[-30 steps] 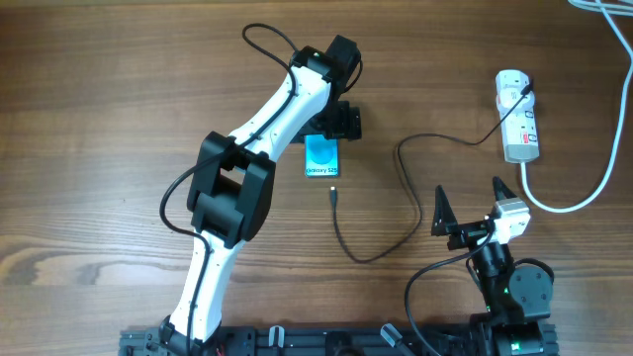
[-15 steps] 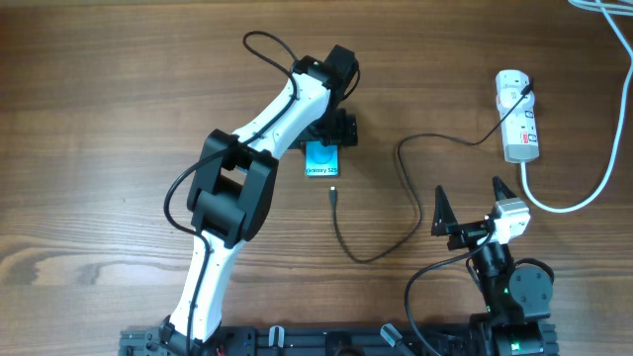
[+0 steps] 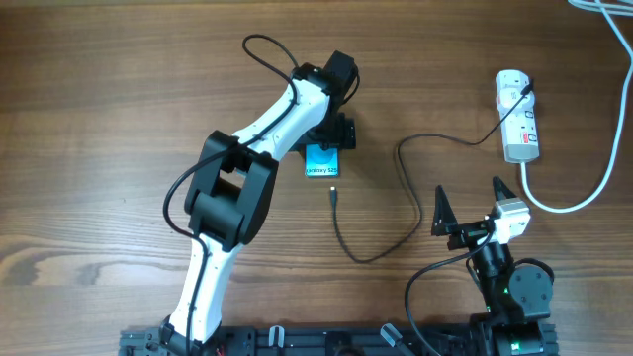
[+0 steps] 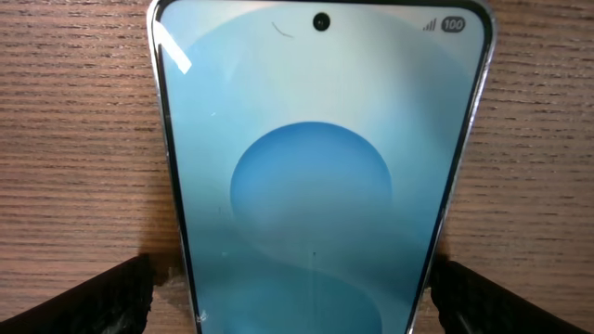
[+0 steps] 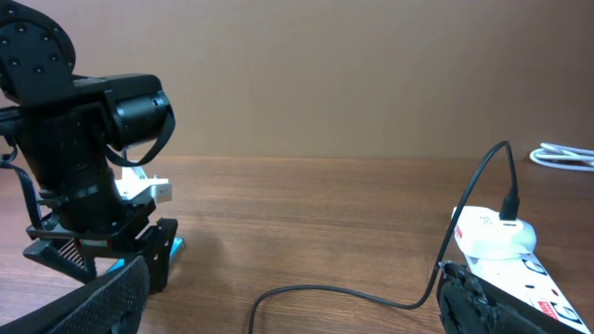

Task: Plug charger to phone and switch on socket
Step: 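Close the left gripper on the phone's top end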

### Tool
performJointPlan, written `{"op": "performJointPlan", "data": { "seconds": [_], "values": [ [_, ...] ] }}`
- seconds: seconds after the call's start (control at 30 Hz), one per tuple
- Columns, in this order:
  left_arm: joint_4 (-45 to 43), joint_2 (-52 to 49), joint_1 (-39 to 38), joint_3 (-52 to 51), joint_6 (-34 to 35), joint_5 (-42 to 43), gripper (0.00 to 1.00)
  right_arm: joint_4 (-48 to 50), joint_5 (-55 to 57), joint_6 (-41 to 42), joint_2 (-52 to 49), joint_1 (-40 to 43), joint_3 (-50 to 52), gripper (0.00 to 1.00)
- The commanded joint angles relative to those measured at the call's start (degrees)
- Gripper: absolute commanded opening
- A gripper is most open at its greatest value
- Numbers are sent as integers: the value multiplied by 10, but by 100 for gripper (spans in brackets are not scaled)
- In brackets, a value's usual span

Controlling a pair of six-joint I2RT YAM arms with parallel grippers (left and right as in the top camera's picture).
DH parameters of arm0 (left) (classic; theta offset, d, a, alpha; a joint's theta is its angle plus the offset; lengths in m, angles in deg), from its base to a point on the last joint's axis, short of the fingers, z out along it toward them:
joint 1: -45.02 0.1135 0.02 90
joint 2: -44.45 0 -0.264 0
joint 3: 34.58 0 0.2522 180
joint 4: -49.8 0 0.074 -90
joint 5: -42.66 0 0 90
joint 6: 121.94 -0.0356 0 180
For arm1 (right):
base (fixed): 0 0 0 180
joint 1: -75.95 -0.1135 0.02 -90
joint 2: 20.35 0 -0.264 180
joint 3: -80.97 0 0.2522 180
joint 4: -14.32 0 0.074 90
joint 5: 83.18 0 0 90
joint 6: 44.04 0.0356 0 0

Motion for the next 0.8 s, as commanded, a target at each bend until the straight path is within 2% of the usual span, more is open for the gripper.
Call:
{"op": "performJointPlan", "data": {
  "seconds": [0.0,0.2,0.37,0.53,0.77],
  "values": [
    [-8,-23,0,-31,3,8,100,2,5,-5,5,1,1,100],
    [-10,-23,0,-31,4,8,89,2,5,-5,5,1,1,100],
    [-14,-23,0,-31,4,8,86,2,5,-5,5,1,1,100],
    [-14,-23,0,-31,4,8,72,1,5,-5,5,1,1,100],
    [-1,-21,0,-30,4,9,75,2,5,-5,5,1,1,100]
  ]
}}
